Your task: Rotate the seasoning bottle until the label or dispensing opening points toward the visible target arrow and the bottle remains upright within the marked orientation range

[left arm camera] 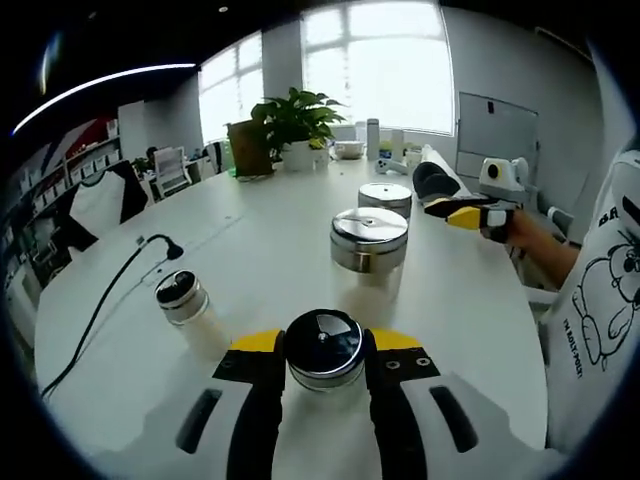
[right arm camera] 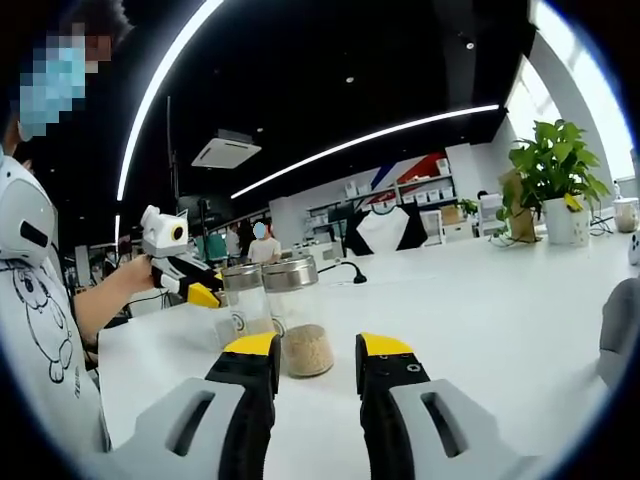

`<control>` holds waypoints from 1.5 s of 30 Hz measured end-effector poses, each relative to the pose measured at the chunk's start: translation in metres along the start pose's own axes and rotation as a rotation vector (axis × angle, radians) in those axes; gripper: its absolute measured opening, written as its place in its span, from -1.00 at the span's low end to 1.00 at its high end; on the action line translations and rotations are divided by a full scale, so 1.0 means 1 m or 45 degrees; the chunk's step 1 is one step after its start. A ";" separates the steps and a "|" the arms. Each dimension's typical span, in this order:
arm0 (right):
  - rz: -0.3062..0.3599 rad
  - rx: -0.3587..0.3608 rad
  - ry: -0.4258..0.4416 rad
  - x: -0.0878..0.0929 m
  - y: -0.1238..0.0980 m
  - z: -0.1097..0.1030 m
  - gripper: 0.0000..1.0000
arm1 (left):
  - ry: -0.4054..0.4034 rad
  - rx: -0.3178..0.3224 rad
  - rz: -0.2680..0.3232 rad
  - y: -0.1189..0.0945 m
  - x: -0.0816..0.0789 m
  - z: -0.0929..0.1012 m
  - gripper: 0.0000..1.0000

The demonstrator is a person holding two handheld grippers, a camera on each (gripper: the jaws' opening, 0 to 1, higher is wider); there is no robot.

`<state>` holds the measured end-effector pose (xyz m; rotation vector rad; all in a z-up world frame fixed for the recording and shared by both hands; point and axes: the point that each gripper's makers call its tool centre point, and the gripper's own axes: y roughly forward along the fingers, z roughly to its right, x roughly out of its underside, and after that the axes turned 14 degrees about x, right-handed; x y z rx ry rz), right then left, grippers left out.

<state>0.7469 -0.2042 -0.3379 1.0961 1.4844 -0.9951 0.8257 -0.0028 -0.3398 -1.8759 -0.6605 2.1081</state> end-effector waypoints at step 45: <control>-0.021 -0.035 -0.035 0.006 0.017 -0.006 -0.52 | 0.007 -0.365 0.640 -0.026 -0.030 0.005 -0.07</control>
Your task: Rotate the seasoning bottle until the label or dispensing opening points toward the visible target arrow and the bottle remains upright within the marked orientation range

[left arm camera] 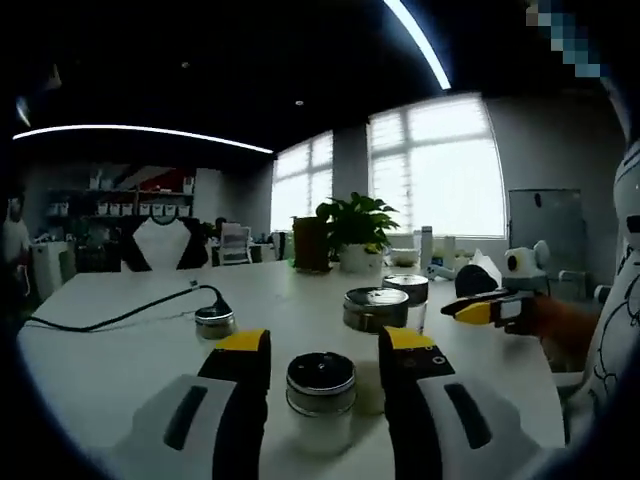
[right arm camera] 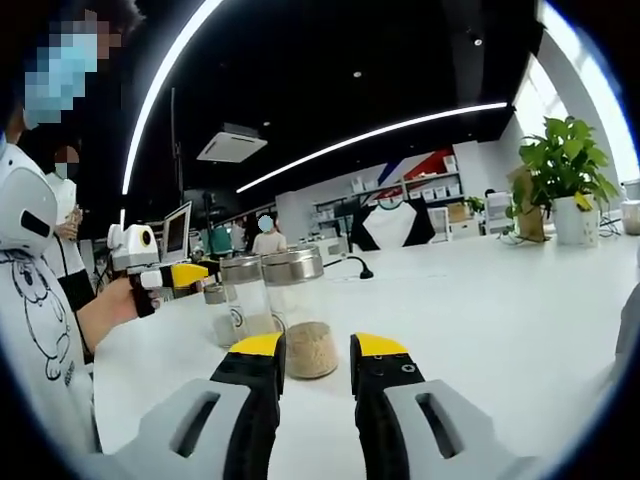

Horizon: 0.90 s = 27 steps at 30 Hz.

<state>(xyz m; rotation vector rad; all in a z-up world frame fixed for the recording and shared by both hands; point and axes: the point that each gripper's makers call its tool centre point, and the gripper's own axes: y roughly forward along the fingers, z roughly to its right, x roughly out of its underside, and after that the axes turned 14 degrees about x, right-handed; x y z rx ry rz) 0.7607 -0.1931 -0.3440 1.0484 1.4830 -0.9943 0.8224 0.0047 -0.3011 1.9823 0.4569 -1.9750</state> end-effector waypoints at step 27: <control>0.004 -0.012 -0.024 -0.002 -0.001 -0.003 -0.59 | 0.010 0.060 -0.091 0.004 0.024 0.001 -0.36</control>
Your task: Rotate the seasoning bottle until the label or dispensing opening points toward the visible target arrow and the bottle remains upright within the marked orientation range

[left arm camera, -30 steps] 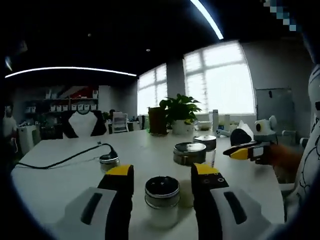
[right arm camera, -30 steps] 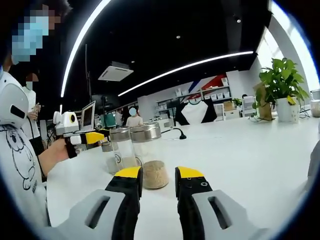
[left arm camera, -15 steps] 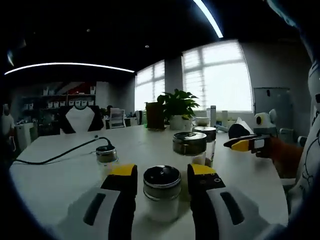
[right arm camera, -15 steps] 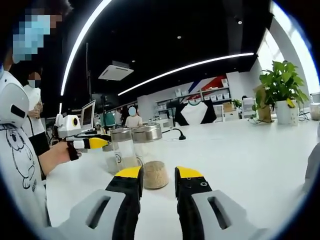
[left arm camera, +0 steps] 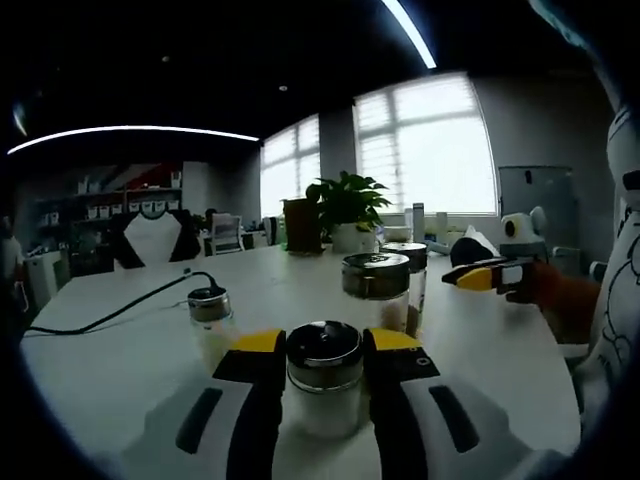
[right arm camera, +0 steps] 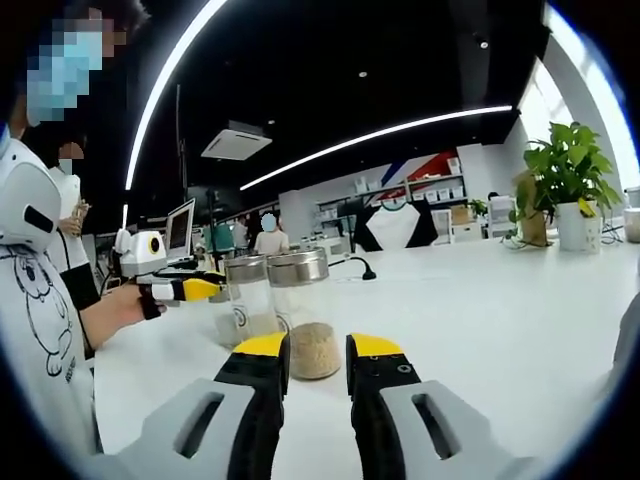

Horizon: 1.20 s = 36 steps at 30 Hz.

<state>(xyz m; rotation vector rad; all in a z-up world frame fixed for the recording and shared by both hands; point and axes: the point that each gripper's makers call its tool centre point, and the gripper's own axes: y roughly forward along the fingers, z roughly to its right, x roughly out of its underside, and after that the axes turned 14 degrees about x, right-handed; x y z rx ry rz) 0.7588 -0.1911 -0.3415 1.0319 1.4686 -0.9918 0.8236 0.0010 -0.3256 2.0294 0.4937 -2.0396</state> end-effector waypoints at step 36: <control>0.004 -0.010 -0.002 0.002 -0.006 -0.002 -0.64 | 0.005 0.492 -0.104 0.003 0.004 -0.002 -0.35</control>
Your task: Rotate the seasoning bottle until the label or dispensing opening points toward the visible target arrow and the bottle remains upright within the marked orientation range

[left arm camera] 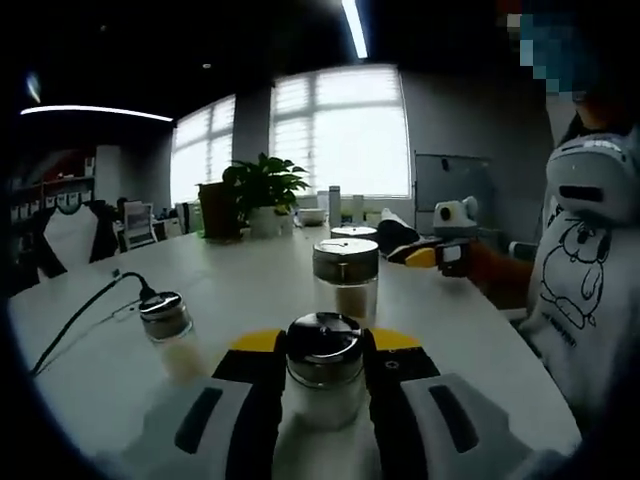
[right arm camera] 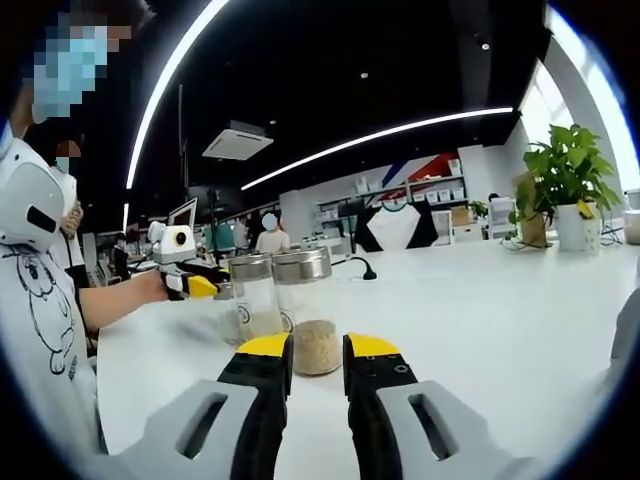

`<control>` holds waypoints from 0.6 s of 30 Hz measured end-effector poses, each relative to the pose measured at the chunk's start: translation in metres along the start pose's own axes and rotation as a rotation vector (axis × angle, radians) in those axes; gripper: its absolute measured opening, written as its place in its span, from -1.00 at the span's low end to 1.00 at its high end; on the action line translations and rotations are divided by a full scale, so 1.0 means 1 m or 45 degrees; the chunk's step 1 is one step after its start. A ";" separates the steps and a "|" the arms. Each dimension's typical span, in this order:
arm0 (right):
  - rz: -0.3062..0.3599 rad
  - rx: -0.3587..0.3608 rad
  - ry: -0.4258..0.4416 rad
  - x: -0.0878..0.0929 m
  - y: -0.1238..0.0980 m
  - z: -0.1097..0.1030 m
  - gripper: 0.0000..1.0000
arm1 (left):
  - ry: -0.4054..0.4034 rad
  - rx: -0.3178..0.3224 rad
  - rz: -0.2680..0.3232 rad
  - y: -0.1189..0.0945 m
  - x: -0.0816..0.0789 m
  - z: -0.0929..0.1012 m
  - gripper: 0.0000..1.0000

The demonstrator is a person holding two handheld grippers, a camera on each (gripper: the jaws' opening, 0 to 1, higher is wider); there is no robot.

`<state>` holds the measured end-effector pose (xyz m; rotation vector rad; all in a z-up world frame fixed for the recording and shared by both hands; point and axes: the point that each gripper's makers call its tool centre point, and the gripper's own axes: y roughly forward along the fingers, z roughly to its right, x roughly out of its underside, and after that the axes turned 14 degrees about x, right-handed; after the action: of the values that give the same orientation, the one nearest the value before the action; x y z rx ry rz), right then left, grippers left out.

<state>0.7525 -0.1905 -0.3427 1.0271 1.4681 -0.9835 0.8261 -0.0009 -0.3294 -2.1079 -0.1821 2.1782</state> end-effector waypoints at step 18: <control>-0.004 0.014 0.017 0.003 0.000 0.004 -0.64 | -0.046 -0.436 0.093 -0.008 -0.017 0.000 -0.05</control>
<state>0.7532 -0.1943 -0.3460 1.0412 1.4770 -0.9903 0.8267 0.0039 -0.3110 -2.2765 -0.5247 2.3715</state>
